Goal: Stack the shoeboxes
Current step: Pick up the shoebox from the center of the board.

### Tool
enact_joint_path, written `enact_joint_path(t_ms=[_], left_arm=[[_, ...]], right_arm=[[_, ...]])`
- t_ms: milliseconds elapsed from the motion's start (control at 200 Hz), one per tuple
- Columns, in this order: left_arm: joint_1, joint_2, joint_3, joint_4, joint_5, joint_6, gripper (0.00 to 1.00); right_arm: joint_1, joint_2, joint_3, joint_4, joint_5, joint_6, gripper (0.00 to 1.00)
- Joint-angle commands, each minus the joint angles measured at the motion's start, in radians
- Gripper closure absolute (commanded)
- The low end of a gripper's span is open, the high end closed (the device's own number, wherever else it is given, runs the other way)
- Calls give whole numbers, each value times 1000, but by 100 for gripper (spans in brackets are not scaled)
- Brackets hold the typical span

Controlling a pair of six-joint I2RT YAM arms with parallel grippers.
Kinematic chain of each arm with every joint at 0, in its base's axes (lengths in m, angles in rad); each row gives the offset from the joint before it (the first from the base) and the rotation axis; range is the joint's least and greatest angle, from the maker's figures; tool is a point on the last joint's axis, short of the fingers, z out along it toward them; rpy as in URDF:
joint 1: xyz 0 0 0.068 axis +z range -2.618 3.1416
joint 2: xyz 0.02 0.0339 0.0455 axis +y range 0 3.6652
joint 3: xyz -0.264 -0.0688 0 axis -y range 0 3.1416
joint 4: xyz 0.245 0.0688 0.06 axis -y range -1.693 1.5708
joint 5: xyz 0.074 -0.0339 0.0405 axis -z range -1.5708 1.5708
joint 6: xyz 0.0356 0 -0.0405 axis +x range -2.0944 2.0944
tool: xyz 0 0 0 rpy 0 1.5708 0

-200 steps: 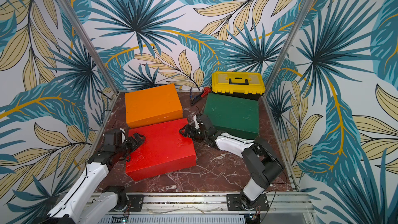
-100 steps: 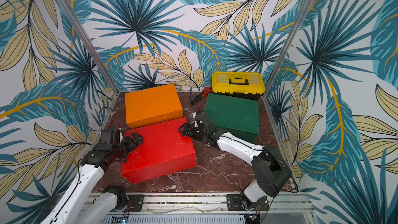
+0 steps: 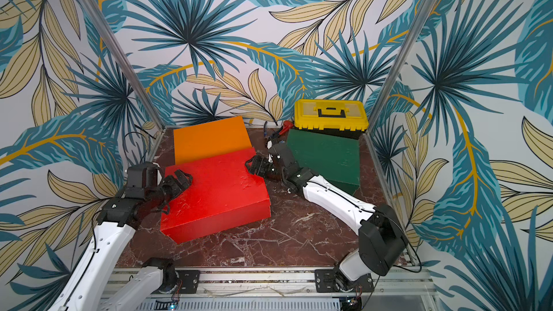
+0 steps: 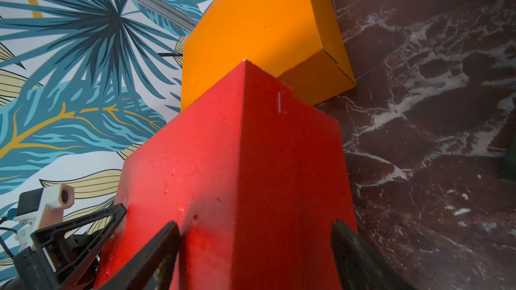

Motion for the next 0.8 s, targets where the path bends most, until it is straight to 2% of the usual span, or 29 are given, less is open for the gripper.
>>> enact_joint_path(t_ms=[0,165,310,576,691,796], left_arm=[[-103,29,139,237,508,-115,0],[-104,64,218,236,467,-118,0],[-105,106,286,233,433,-107,0],[-95,290,449,199,419,-61,0],[-65,363,532,186,448,-52,0],[-31,426,602,177,464,-48,0]], right_arm=[[158,73,85,152,-288,67,15],[157,132,186,143,-301,62,15],[157,210,332,57,-304,31,15],[133,377,640,-71,-313,2,14],[129,478,786,-136,-333,6,14],[81,571,923,-173,-350,16,14]])
